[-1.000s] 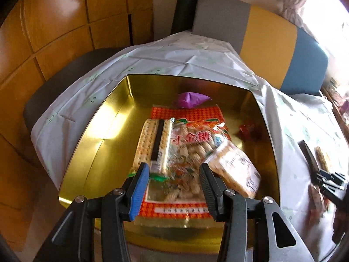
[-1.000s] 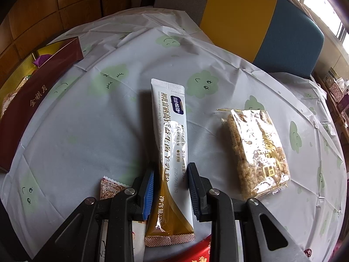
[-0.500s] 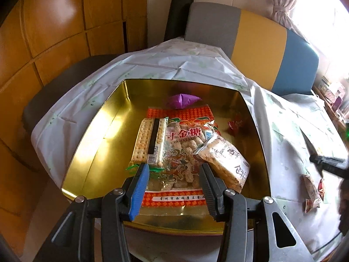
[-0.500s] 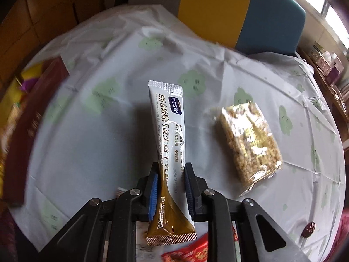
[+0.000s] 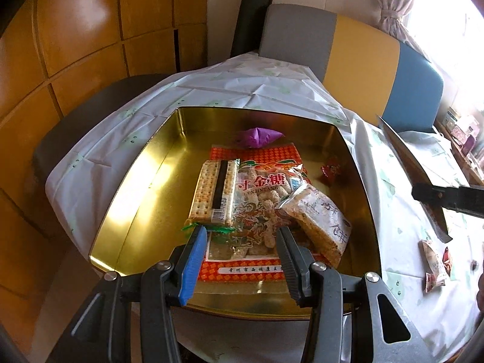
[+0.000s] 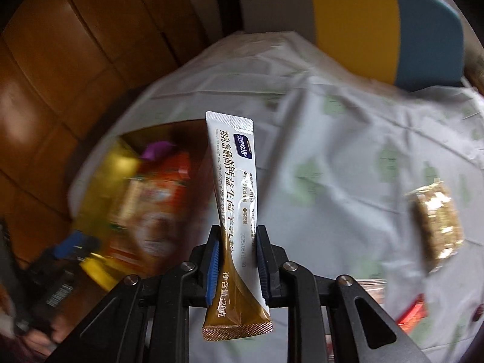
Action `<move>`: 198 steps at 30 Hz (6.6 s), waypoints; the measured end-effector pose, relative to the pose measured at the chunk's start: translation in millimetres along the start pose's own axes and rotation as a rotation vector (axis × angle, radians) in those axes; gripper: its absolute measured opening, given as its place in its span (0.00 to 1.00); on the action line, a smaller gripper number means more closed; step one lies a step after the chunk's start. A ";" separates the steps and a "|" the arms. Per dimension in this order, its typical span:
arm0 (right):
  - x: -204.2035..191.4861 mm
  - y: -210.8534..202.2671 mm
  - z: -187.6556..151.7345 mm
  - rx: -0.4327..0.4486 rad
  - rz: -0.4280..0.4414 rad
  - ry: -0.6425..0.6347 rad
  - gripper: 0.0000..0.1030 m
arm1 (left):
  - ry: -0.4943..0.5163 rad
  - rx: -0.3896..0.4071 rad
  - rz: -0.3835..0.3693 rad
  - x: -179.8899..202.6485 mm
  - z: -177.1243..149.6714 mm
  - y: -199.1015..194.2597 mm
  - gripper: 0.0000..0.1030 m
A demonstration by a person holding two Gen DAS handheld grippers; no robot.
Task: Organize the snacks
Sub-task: 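Carry the stick packet into the gold tray and open the right gripper, then move the left gripper toward the white pastry packet on the table, then grasp the white pastry packet with the left gripper and lift it, then grasp the red candy bar with the right gripper while the left gripper holds the pastry packet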
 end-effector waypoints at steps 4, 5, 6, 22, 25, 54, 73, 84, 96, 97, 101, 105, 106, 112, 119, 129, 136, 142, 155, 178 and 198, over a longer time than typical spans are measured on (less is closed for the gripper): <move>-22.2 13.6 12.0 0.000 0.094 0.041 0.21 | -0.012 -0.005 0.005 -4.2 0.4 2.3 0.47; -28.3 19.3 15.7 -0.007 0.115 0.051 0.21 | -0.014 -0.001 0.009 -5.8 0.4 2.6 0.47; -34.3 24.5 19.6 -0.009 0.131 0.057 0.21 | -0.017 -0.001 0.013 -6.7 0.2 3.3 0.47; -65.2 69.8 44.7 -0.038 0.151 0.101 0.33 | -0.037 -0.015 0.016 -16.4 -1.2 9.0 0.47; -61.6 63.3 38.4 -0.014 0.141 0.089 0.33 | -0.034 -0.025 0.017 -15.2 -2.6 11.5 0.47; -49.2 2.2 -18.1 0.074 -0.030 -0.118 0.26 | 0.014 -0.009 0.014 -0.8 -8.7 2.2 0.47; 144.7 -95.2 -116.2 -0.052 -0.489 0.094 0.29 | 0.185 0.005 -0.061 55.6 -29.0 -19.2 0.47; 206.2 -94.3 -142.4 -0.112 -0.535 0.388 0.29 | 0.301 -0.032 -0.113 99.1 -55.4 -24.1 0.47; 206.6 -93.1 -148.2 -0.111 -0.512 0.417 0.29 | 0.434 -0.125 -0.209 159.0 -88.6 -17.8 0.47; 206.2 -93.4 -148.2 -0.109 -0.509 0.418 0.29 | 0.442 -0.139 -0.219 164.6 -91.0 -15.5 0.47; 204.2 -85.3 -148.8 -0.131 -0.436 0.410 0.29 | 0.484 -0.174 -0.230 184.8 -104.0 -8.1 0.47; 186.7 -69.9 -142.5 -0.155 -0.320 0.330 0.29 | 0.510 -0.181 -0.233 191.0 -113.6 -7.1 0.47; 183.3 -66.5 -141.7 -0.157 -0.277 0.320 0.30 | 0.520 -0.180 -0.232 191.6 -116.3 -6.2 0.47; 154.7 -53.2 -134.0 -0.173 -0.116 0.206 0.29 | 0.542 -0.213 -0.229 185.7 -127.3 1.3 0.47; 169.4 -55.3 -138.8 -0.163 -0.145 0.289 0.30 | 0.528 -0.235 -0.222 185.9 -130.7 8.4 0.47; 134.5 -44.6 -123.5 -0.124 -0.037 0.134 0.29 | 0.546 -0.255 -0.249 194.6 -132.8 11.8 0.47; 153.4 -51.0 -132.5 -0.156 -0.205 0.244 0.26 | 0.535 -0.271 -0.274 214.3 -122.1 14.6 0.47; 167.5 -70.1 -135.5 -0.100 -0.273 0.329 0.30 | 0.518 -0.327 -0.292 242.3 -114.9 25.8 0.49; 193.8 -84.7 -137.2 -0.045 -0.289 0.413 0.30 | 0.524 -0.434 -0.241 304.9 -119.9 64.8 0.62; 204.5 -83.0 -144.2 -0.072 -0.324 0.460 0.30 | 0.548 -0.159 -0.245 238.0 -104.1 72.1 0.35; 193.5 -67.4 -146.8 -0.127 -0.279 0.429 0.38 | 0.552 -0.028 -0.318 224.8 -114.0 64.7 0.35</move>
Point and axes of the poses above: each gripper's, at about its wrist camera, not at the fingertips, and y roughly the way its jaws point, x to its right, z to its top, the point moved 1 cm from there along y, roughly the way its jaws point, and after that the axes turned 14 degrees about -y, right-handed, at the moved point
